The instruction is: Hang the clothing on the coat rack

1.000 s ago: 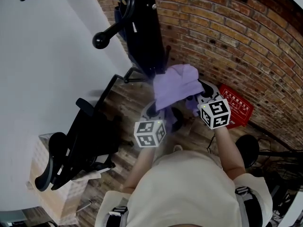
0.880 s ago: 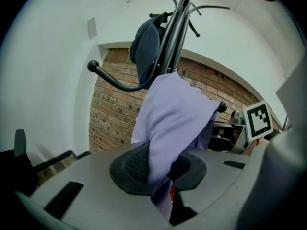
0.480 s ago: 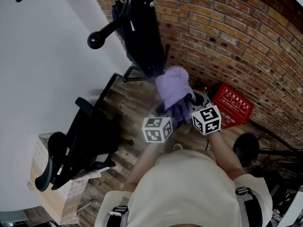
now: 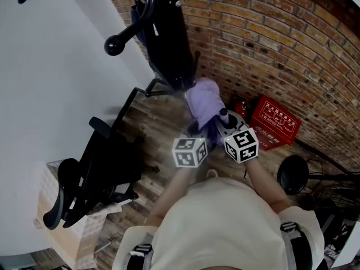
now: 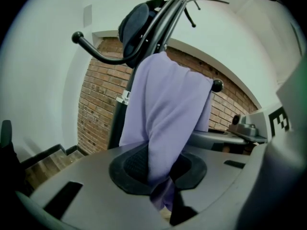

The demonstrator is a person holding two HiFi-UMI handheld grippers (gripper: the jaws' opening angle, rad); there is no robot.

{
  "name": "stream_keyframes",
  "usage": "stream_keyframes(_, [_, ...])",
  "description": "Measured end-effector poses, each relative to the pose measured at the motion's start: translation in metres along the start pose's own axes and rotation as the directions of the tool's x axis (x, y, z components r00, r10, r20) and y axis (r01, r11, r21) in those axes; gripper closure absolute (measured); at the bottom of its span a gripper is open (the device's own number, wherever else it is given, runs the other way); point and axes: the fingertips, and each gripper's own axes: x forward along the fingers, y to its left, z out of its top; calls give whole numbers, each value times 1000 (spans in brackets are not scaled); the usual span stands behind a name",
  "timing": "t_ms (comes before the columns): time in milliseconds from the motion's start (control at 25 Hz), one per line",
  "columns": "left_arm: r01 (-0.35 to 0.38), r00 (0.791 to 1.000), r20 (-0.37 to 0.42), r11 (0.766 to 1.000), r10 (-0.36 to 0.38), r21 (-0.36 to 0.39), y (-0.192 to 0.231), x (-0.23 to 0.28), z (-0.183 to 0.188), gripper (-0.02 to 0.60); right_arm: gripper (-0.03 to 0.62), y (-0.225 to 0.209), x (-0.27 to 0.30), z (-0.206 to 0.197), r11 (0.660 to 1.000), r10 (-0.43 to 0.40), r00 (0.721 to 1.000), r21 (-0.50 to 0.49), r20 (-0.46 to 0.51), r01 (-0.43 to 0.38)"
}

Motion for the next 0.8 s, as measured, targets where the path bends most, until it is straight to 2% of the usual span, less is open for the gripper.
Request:
stream_keyframes(200, [24, 1000, -1, 1000, -24, -16, -3, -8, 0, 512, 533, 2, -4, 0, 999, -31, 999, -14, -12, 30])
stream_keyframes(360, [39, 999, -15, 999, -39, -7, -4, -18, 0, 454, 480, 3, -12, 1, 997, -72, 997, -16, -16, 72])
stream_keyframes(560, [50, 999, -7, 999, -50, -5, -4, -40, 3, 370, 445, 0, -33, 4, 987, -160, 987, 4, -6, 160])
stream_keyframes(800, [80, 997, 2, 997, -80, -3, -8, -72, 3, 347, 445, 6, -67, 9, 969, -246, 969, 33, 19, 246])
